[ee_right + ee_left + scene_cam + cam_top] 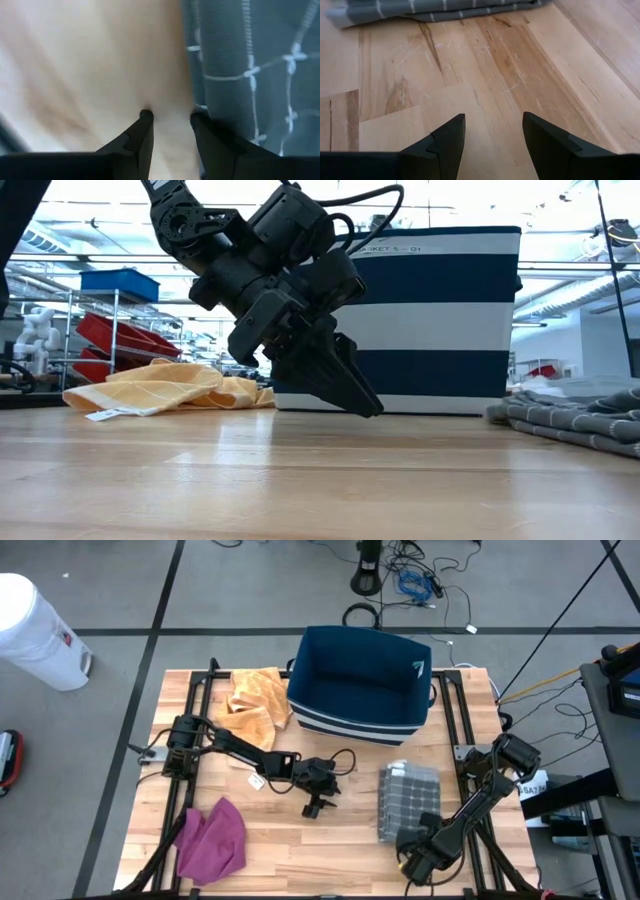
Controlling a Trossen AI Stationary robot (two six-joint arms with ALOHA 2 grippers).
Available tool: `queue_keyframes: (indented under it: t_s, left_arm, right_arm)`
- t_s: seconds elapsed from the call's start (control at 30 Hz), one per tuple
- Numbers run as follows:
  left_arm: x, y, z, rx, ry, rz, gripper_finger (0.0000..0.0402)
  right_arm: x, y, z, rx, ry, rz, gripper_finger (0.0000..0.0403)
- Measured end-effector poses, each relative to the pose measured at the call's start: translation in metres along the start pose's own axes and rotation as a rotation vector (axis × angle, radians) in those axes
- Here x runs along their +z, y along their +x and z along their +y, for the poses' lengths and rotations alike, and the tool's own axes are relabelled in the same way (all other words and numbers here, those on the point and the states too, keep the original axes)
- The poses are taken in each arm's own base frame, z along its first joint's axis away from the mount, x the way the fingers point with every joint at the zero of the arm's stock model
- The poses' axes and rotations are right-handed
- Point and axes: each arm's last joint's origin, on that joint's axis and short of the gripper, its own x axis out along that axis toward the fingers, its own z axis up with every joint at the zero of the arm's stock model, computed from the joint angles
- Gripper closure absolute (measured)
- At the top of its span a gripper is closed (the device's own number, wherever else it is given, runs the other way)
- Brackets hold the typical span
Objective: Fold towel
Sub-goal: Fold the gray patterned towel
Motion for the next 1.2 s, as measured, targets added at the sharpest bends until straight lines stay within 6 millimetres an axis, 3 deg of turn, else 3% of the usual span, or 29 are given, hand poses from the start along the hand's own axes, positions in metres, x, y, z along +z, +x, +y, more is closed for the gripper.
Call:
queue_keyframes:
  t_s: [0.17, 0.47, 0.73, 1.2]
  left_arm:
    - [0.000, 0.000, 0.000, -0.002, 0.000, 0.004, 0.0197]
    - [0.000, 0.000, 0.000, -0.001, 0.001, 0.004, 0.0197]
    - [0.000, 0.000, -0.001, -0.003, -0.001, 0.004, 0.0197]
    - [-0.001, 0.001, -0.007, -0.019, -0.011, 0.017, 0.0197]
  right_arm:
    - [-0.007, -0.010, -0.015, -0.084, 0.086, 0.020, 0.0273]
    - [-0.001, -0.034, -0.003, 0.119, 0.043, -0.229, 0.0273]
    - [0.025, -0.041, -0.008, 0.034, 0.009, -0.559, 0.0273]
    - [0.074, -0.046, -0.037, -0.152, -0.097, -0.636, 0.0273]
